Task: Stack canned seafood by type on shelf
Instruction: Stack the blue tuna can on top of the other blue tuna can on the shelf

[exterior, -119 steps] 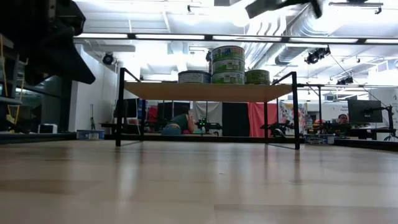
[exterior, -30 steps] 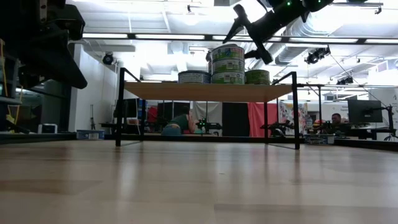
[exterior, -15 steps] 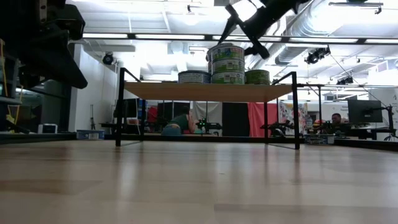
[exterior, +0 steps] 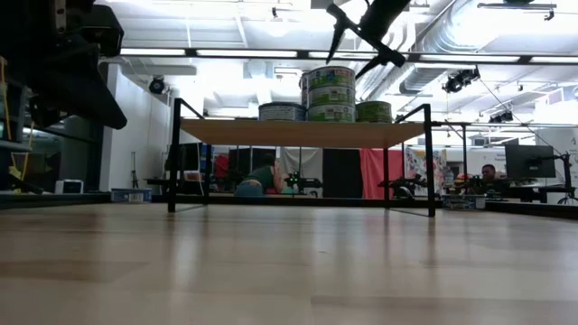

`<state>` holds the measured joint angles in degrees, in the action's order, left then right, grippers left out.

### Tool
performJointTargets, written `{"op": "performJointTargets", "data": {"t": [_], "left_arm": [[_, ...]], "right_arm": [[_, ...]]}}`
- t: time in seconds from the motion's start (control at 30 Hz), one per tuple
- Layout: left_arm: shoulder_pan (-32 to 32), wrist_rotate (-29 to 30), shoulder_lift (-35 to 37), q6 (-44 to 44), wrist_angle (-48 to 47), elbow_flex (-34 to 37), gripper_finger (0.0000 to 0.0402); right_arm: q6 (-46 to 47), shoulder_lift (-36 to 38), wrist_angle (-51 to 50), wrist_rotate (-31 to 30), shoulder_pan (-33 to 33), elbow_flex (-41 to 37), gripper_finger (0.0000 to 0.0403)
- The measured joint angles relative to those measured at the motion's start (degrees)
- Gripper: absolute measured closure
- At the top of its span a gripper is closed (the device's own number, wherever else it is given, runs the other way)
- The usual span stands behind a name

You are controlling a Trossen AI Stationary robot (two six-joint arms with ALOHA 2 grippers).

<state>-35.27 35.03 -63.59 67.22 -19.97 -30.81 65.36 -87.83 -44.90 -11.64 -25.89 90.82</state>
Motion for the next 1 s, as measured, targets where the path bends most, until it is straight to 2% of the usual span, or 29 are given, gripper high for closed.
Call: {"op": "performJointTargets", "data": {"t": [0.13, 0.3, 0.43, 0.53, 0.63, 0.7, 0.8, 0.9, 1.0], "left_arm": [[0.0, 0.0, 0.0, -0.9, 0.0, 0.0, 0.0401], [0.0, -1.6, 0.0, 1.0, 0.2, 0.0, 0.0401], [-0.2, -4.8, 0.0, 0.8, 3.5, 0.0, 0.0401], [0.3, -7.1, 0.0, -5.6, 6.7, -2.6, 0.0401], [3.7, -7.1, 0.0, -16.8, 4.1, -9.9, 0.0401], [7.6, -6.1, 0.0, -21.9, -2.1, -16.0, 0.0401], [14.3, -5.1, 0.1, -25.0, -14.2, -24.3, 0.0401], [19.9, -4.9, 0.0, -26.4, -24.5, -29.6, 0.0401], [21.9, -5.8, 0.1, -28.2, -28.3, -31.3, 0.0401]], "right_arm": [[-2.1, 0.1, 0.0, 0.8, 0.1, 0.4, 0.0102], [-9.4, 2.4, -1.3, 2.1, 1.4, 0.4, 0.0102], [-15.3, 4.7, -5.9, 3.0, 6.2, 0.4, 0.0102], [-16.3, 6.4, -11.7, -1.7, 12.5, 0.4, 0.0102], [-11.7, 6.7, -20.7, -8.6, 19.5, 0.2, 0.0102], [-6.1, 6.0, -28.2, -13.0, 23.9, 0.1, 0.0102], [3.7, 5.9, -38.7, -17.3, 29.5, -0.5, 0.0102], [9.0, 6.2, -44.1, -15.7, 33.9, -4.1, 0.0102], [12.5, 7.8, -44.4, -10.5, 38.2, -10.1, 0.0105]]}}
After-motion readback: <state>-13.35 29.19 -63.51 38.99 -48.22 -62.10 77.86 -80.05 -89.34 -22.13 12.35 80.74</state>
